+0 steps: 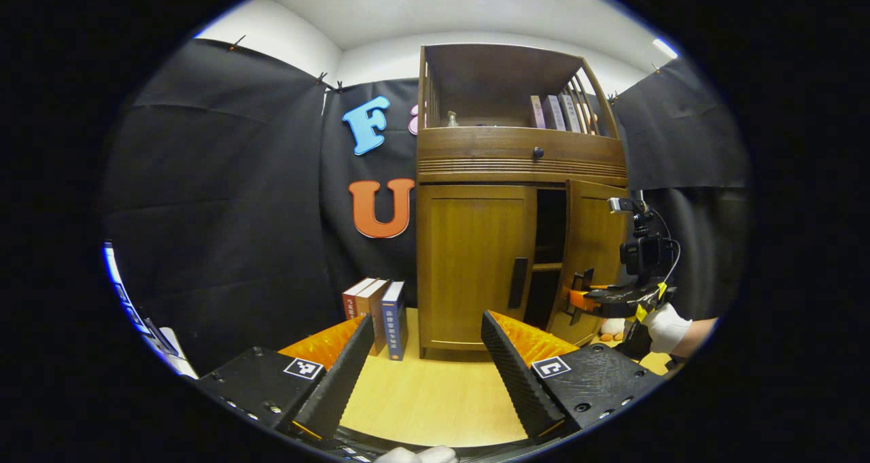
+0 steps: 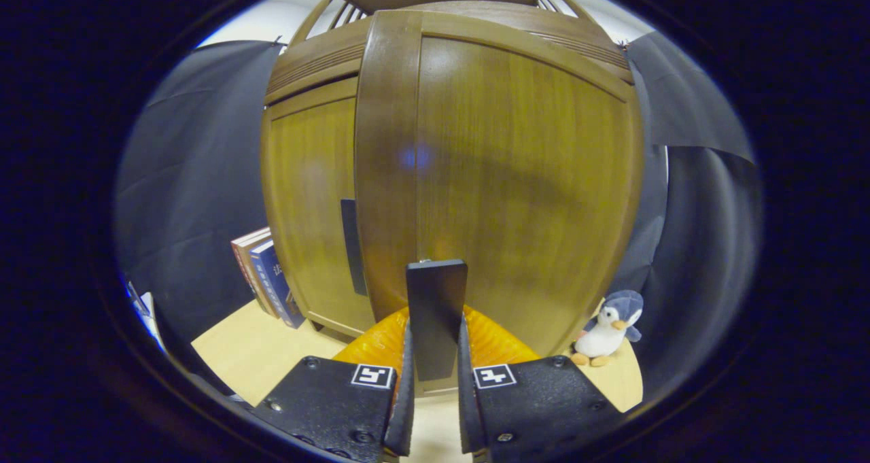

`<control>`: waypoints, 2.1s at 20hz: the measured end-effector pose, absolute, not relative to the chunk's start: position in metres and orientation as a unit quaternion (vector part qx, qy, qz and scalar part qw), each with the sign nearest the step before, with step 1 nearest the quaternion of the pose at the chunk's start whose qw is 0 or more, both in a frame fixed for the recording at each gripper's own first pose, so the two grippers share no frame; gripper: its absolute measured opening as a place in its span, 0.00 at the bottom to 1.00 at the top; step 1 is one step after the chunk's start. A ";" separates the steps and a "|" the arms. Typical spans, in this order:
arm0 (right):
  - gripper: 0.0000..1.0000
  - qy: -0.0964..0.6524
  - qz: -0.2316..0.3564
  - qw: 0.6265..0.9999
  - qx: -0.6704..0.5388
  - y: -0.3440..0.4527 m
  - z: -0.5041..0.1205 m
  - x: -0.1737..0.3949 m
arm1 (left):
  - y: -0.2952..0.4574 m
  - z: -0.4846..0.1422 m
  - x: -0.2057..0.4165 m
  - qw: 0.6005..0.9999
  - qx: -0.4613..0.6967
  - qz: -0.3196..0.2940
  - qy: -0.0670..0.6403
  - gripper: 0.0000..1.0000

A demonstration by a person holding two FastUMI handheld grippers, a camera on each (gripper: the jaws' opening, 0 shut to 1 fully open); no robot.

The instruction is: Open the right door of the double-door shoe cabinet with the right hand, and open the left door with the left hand.

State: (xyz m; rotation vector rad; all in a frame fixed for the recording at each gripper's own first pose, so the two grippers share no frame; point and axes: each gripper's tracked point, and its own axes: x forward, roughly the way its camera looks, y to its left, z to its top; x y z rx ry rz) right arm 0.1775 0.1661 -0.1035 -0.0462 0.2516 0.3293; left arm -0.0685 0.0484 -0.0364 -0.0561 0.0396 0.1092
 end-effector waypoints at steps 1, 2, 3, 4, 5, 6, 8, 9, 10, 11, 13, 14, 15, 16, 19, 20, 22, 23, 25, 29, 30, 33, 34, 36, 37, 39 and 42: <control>0.30 0.127 0.162 0.978 -0.021 0.161 -0.104 0.171 | 0.045 -0.036 -0.065 0.998 -0.029 0.046 0.018 0.95; 0.30 0.128 0.159 0.979 -0.020 0.155 -0.104 0.165 | 0.042 -0.036 -0.061 0.999 -0.029 0.039 0.017 0.95; 0.30 0.128 0.155 0.979 -0.019 0.149 -0.105 0.160 | 0.040 -0.036 -0.058 0.999 -0.029 0.030 0.016 0.95; 0.30 0.128 0.150 0.980 -0.019 0.143 -0.106 0.156 | 0.036 -0.037 -0.054 0.999 -0.030 0.022 0.017 0.95; 0.30 0.128 0.146 0.981 -0.018 0.137 -0.107 0.150 | 0.032 -0.037 -0.052 0.999 -0.030 0.014 0.016 0.95; 0.30 0.127 0.141 0.982 -0.017 0.131 -0.107 0.145 | 0.029 -0.037 -0.048 0.999 -0.030 0.006 0.016 0.96; 0.30 0.127 0.132 0.983 -0.015 0.120 -0.108 0.137 | 0.023 -0.038 -0.043 0.999 -0.029 -0.007 0.015 0.96; 0.30 0.127 0.126 0.984 -0.014 0.113 -0.109 0.132 | 0.020 -0.038 -0.042 0.999 -0.029 -0.013 0.014 0.96; 0.30 0.126 0.120 0.985 -0.014 0.106 -0.109 0.128 | 0.016 -0.039 -0.040 0.999 -0.029 -0.020 0.014 0.96; 0.30 0.125 0.115 0.985 -0.014 0.100 -0.110 0.124 | 0.013 -0.040 -0.038 0.999 -0.029 -0.027 0.014 0.96; 0.27 0.126 0.103 0.987 -0.015 0.088 -0.112 0.118 | 0.005 -0.041 -0.034 0.999 -0.027 -0.038 0.014 0.96; 0.27 0.127 0.097 0.987 -0.014 0.082 -0.111 0.115 | 0.001 -0.043 -0.032 0.998 -0.027 -0.045 0.016 0.96; 0.26 0.128 0.091 0.988 -0.011 0.076 -0.112 0.113 | -0.004 -0.043 -0.030 0.998 -0.029 -0.053 0.015 0.96; 0.25 0.130 0.084 0.988 -0.008 0.069 -0.112 0.110 | -0.009 -0.043 -0.029 0.998 -0.031 -0.060 0.015 0.96; 0.23 0.134 0.064 0.989 0.001 0.044 -0.114 0.101 | -0.020 -0.042 -0.028 0.997 -0.031 -0.074 0.011 0.96; 0.20 0.135 0.056 0.989 0.003 0.034 -0.115 0.099 | -0.025 -0.042 -0.028 0.996 -0.031 -0.080 0.011 0.96; 0.16 0.140 0.032 0.990 0.003 0.012 -0.117 0.096 | -0.035 -0.044 -0.025 0.995 -0.032 -0.093 0.013 0.96; 0.14 0.142 0.017 0.990 0.003 -0.002 -0.118 0.094 | -0.039 -0.045 -0.022 0.994 -0.032 -0.099 0.014 0.96; 0.08 0.142 0.002 0.990 0.010 -0.022 -0.117 0.092 | -0.047 -0.043 -0.022 0.993 -0.033 -0.110 0.011 0.96; 0.04 0.133 0.005 0.991 0.027 -0.049 -0.119 0.092 | -0.060 -0.040 -0.018 0.992 -0.032 -0.124 0.008 0.95; 0.04 0.132 0.011 0.991 0.030 -0.054 -0.118 0.093 | -0.061 -0.041 -0.016 0.992 -0.031 -0.125 0.008 0.96; 0.04 0.128 0.028 0.991 0.034 -0.065 -0.119 0.095 | -0.065 -0.044 -0.014 0.991 -0.028 -0.129 0.010 0.96; 0.04 0.127 0.034 0.991 0.034 -0.069 -0.119 0.097 | -0.065 -0.044 -0.014 0.991 -0.027 -0.129 0.011 0.96; 0.04 0.124 0.050 0.991 0.031 -0.076 -0.118 0.099 | -0.066 -0.046 -0.012 0.991 -0.030 -0.130 0.012 0.96; 0.04 0.122 0.058 0.990 0.032 -0.081 -0.118 0.100 | -0.068 -0.047 -0.010 0.991 -0.031 -0.131 0.013 0.96; 0.04 0.120 0.075 0.989 0.042 -0.092 -0.117 0.103 | -0.071 -0.049 -0.008 0.990 -0.034 -0.136 0.017 0.96; 0.04 0.126 0.098 0.986 0.041 -0.104 -0.118 0.107 | -0.077 -0.047 -0.008 0.988 -0.042 -0.145 0.015 0.96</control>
